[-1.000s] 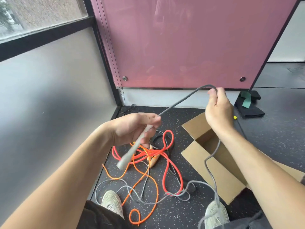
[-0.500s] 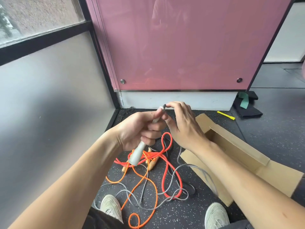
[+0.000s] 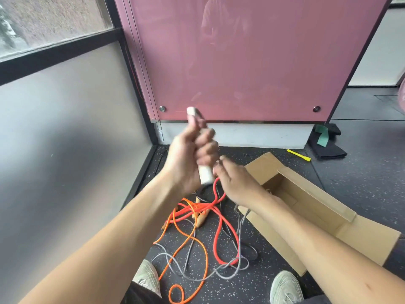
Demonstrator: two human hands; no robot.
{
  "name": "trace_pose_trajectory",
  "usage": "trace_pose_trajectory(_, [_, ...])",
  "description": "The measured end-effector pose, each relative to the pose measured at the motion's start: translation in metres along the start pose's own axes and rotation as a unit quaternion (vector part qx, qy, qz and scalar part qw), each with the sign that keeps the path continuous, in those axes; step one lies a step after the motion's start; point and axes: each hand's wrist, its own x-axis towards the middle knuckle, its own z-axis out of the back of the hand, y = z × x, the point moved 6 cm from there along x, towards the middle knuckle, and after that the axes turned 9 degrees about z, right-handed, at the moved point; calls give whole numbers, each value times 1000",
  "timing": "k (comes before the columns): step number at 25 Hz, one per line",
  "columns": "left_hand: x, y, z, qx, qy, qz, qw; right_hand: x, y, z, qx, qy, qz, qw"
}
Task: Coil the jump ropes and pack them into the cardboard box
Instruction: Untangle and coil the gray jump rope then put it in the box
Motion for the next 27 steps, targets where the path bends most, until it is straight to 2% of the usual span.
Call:
trace_pose_trajectory(2, [-1,-42,17,-35,-38,-164,985,-6,16,-26,28,73,32,996])
trace_pose_trajectory(4, [-10,-77,38,-8,-102,-280,955,-7,25,-34,56,94,52,993])
trace_pose_trajectory(6, [-18,-99,55,59,-146,-328,932,-6,33,-30,31,111,77,990])
trace_pose_trajectory(7, [-21,-104,59,148,-175,-327,917,-5,37,-21,-9,88,112,990])
trace_pose_trajectory(8, [-22,-103,64,276,-218,-298,887,-4,40,-5,-52,31,158,986])
trace_pose_trajectory(9, [-20,-94,68,418,-252,-231,842,-3,43,14,-93,-44,202,974])
trace_pose_trajectory(10, [-17,-75,74,545,-268,-129,784,-2,44,33,-132,-114,231,957])
trace_pose_trajectory(11, [-14,-49,78,636,-254,-13,728,-3,45,50,-163,-175,244,940])
trace_pose_trajectory(12, [-13,-21,77,681,-214,92,694,-4,44,64,-183,-225,242,926])
trace_pose_trajectory(13, [-14,4,69,675,-161,171,699,-4,40,75,-191,-262,228,918])
trace_pose_trajectory(15, [-17,34,42,557,-68,239,792,0,24,91,-188,-310,148,920])
trace_pose_trajectory(16, [-18,38,29,489,-36,239,838,1,11,95,-175,-321,91,926])
trace_pose_trajectory(18, [-19,37,8,355,25,222,908,6,-10,93,-120,-312,-5,942])
trace_pose_trajectory(19, [-19,34,1,284,46,202,936,10,-17,86,-91,-282,-43,954])
trace_pose_trajectory(21, [-11,16,-1,160,41,96,982,15,-19,51,-49,-152,-93,983])
trace_pose_trajectory(22, [-6,2,3,111,15,18,994,14,-15,30,-29,-77,-92,992])
trace_pose_trajectory(24, [-2,-31,19,64,-69,-137,986,6,3,-4,16,25,-63,998])
trace_pose_trajectory(27, [-6,-68,49,83,-197,-292,932,2,30,-19,52,63,-20,996])
